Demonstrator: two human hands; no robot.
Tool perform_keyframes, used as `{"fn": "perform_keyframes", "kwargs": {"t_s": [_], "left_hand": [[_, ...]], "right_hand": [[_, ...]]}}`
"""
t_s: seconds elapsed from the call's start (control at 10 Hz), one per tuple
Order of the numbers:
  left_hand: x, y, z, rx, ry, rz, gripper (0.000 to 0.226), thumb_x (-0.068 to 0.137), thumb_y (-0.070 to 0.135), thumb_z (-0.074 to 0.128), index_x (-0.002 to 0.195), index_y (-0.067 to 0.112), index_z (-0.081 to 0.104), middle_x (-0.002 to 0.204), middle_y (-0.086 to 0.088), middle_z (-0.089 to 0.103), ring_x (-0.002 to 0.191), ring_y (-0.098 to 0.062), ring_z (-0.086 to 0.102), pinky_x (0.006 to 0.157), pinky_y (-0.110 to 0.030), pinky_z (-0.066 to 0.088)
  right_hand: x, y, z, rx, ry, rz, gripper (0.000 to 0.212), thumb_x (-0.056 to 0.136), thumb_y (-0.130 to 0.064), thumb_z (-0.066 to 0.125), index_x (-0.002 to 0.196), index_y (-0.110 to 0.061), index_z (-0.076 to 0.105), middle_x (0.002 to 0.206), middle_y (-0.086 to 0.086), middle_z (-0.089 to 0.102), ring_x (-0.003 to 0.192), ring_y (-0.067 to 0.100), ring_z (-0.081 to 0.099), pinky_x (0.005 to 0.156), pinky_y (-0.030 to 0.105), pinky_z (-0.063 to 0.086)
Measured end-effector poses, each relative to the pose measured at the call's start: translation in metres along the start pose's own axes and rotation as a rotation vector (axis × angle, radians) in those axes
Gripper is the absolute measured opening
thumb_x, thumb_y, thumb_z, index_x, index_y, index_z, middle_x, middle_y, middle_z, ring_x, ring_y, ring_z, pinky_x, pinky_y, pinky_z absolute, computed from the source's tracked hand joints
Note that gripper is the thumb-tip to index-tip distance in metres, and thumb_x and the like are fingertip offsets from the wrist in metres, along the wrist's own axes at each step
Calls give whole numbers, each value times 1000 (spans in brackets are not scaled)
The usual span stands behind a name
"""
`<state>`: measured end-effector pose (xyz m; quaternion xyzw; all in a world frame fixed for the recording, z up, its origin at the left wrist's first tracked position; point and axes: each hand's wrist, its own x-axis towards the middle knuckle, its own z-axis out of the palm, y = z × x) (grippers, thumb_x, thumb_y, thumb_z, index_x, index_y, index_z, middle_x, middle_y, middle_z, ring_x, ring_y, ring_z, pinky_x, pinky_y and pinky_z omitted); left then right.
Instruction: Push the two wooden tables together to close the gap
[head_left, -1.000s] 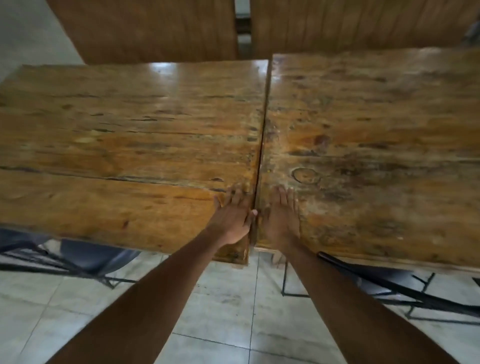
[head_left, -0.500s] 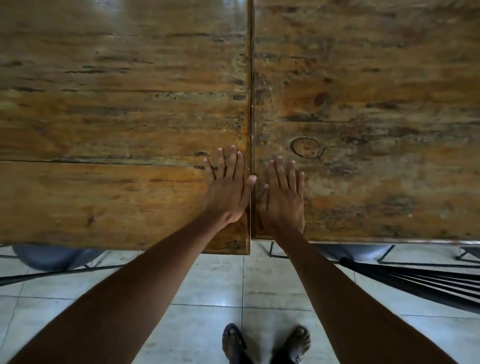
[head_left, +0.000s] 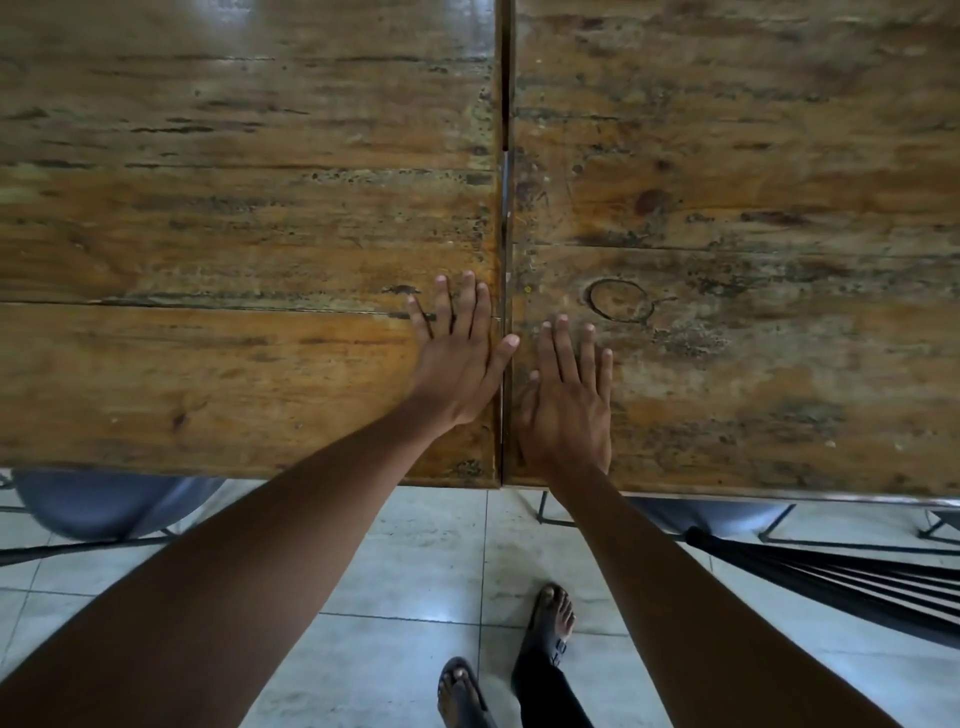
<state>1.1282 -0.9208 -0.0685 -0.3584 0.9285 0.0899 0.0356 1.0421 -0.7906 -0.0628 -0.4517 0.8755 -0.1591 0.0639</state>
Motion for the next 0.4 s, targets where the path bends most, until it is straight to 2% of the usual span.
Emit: {"fn": "perform_keyframes", "kwargs": {"t_s": [0.1, 0.2, 0.3, 0.4], "left_hand": [[3, -5, -4, -8, -93, 6, 80, 99, 62, 3, 157, 9, -10, 167, -12, -19, 151, -38, -22, 117, -62, -16], [7, -15, -43, -130, -296, -1, 80, 99, 66, 12, 158, 17, -11, 167, -4, -22, 152, -33, -23, 119, -60, -14], [-25, -22, -86, -170, -313, -47, 81, 99, 66, 17, 159, 18, -7, 168, -6, -16, 153, -35, -18, 120, -63, -8], [-72, -24, -88, -138, -333, -31, 79, 101, 62, 19, 159, 15, -3, 168, -11, -13, 153, -39, -14, 118, -66, -7]], "right_hand": [[-4, 0, -2, -6, -23, -16, 57, 105, -30, 20, 160, -14, 17, 170, 4, 10, 157, 28, 0, 126, 49, 1], [-2, -8, -12, -17, -109, 13, 59, 105, -28, 25, 161, -15, 11, 170, 5, 4, 156, 32, -3, 125, 52, -3], [7, -27, -40, -75, -323, 64, 63, 105, -31, 24, 161, -17, -2, 170, 7, -7, 155, 35, -8, 123, 58, 0], [-6, -42, -52, -98, -379, 3, 65, 105, -36, 29, 161, -19, 1, 170, 6, -1, 155, 39, 1, 122, 62, 5]]}}
